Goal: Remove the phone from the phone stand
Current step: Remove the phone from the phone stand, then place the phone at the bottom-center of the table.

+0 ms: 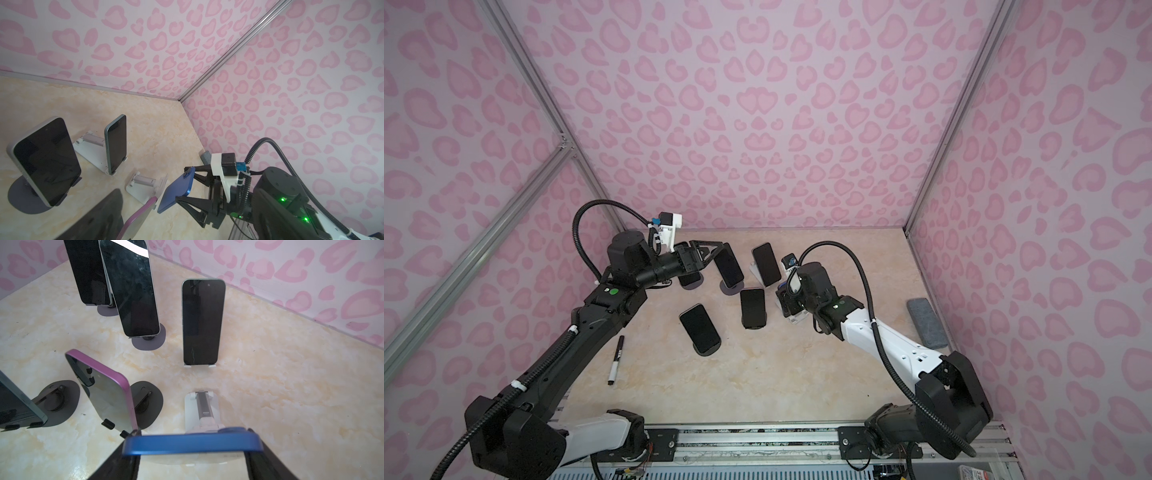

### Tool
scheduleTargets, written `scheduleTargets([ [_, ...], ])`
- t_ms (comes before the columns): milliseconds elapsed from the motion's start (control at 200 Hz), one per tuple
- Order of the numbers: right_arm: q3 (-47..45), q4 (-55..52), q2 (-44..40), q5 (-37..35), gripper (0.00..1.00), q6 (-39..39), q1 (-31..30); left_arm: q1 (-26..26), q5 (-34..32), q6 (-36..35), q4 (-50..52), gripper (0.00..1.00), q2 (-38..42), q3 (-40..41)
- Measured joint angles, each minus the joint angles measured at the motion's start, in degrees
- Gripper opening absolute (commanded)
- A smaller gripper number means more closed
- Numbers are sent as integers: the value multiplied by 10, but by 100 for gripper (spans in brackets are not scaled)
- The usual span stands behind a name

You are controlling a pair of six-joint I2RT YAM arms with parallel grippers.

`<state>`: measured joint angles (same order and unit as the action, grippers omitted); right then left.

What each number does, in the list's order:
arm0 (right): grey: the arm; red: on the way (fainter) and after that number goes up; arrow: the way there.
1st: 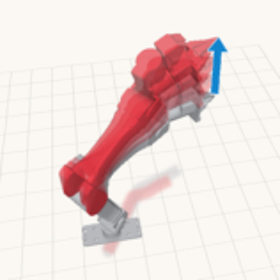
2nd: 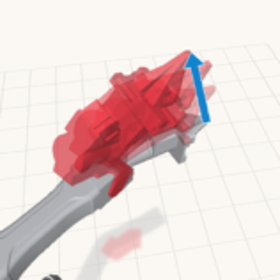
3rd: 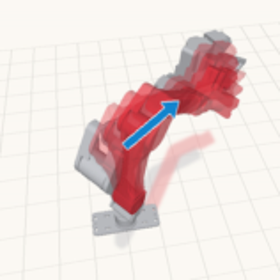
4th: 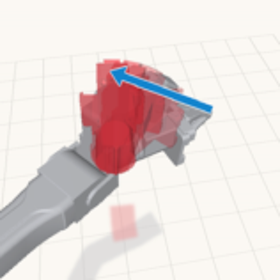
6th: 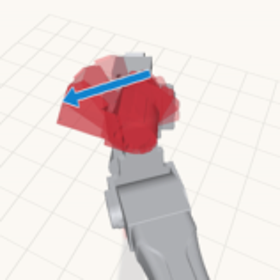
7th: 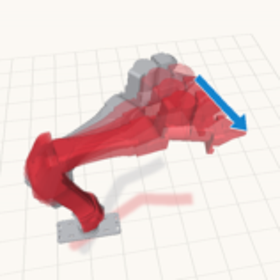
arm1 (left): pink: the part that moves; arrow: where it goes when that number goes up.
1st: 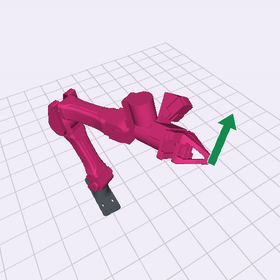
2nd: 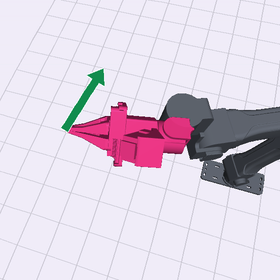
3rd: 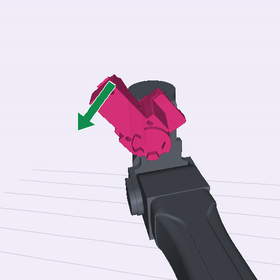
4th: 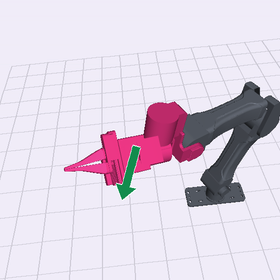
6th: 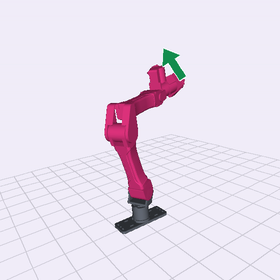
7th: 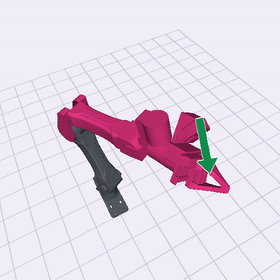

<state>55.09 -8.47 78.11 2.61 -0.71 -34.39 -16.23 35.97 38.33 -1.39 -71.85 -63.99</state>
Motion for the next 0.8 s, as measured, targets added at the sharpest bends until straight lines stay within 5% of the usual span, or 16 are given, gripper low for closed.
scheduleTargets([
  [380, 32, -114, -48, -122, 64, -24, -60, 0, -12, 7, 0, 100, 15, 0],
  [800, 25, -268, -70, -212, 64, -159, -133, -1, -39, 9, 0, 100, 36, 8],
])
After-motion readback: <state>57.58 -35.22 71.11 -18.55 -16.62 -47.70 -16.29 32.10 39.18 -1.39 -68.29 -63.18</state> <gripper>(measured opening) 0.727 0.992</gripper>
